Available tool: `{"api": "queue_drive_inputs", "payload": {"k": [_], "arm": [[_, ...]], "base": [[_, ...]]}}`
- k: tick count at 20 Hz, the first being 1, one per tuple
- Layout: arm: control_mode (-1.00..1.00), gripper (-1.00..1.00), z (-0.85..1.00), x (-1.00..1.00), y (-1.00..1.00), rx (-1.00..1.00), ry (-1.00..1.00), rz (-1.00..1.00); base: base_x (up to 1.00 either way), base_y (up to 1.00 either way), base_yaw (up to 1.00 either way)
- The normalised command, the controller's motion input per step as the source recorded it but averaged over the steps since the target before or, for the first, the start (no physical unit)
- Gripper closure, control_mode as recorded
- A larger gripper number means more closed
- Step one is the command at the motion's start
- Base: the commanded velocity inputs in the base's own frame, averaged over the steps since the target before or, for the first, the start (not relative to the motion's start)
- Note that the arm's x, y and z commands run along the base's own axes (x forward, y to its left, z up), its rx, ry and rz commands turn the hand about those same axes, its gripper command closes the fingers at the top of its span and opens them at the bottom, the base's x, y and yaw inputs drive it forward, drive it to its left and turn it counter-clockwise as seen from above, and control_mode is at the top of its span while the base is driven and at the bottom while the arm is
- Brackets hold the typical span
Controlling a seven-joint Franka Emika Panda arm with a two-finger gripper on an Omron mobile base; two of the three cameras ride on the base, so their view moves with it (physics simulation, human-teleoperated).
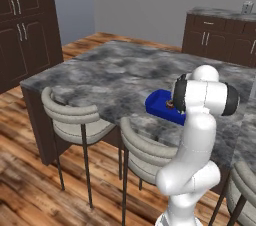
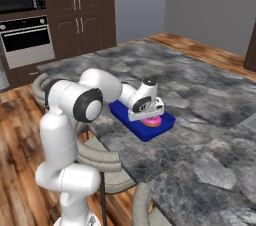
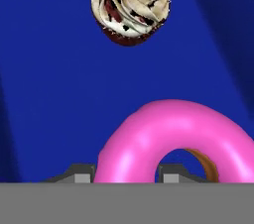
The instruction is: Take the donut and cupcake from the fridge and place them on the empty tray on the dining counter.
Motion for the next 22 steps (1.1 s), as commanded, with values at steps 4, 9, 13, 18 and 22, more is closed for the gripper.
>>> {"api": "queue_drive_inputs", "payload": {"k": [4, 9, 13, 18, 22], "arm": [[-1.0, 1.0, -0.34, 0.41, -0.15, 0.0, 0.01, 0.0], [-1.0, 1.0, -0.37, 0.37, -0.14, 0.0, 0.0, 0.0], [-1.0, -1.0, -0.13, -0.01, -0.02, 0.0, 0.0, 0.02], [-1.0, -1.0, 0.0, -0.19, -0.15, 0.0, 0.0, 0.0], [-1.0, -1.0, 0.0, -0.27, 0.0, 0.0, 0.0, 0.0]], "base": [[0.0, 0.0, 0.0], [0.0, 0.0, 0.0], [0.0, 0.0, 0.0], [0.0, 0.0, 0.0], [0.0, 0.0, 0.0]]}}
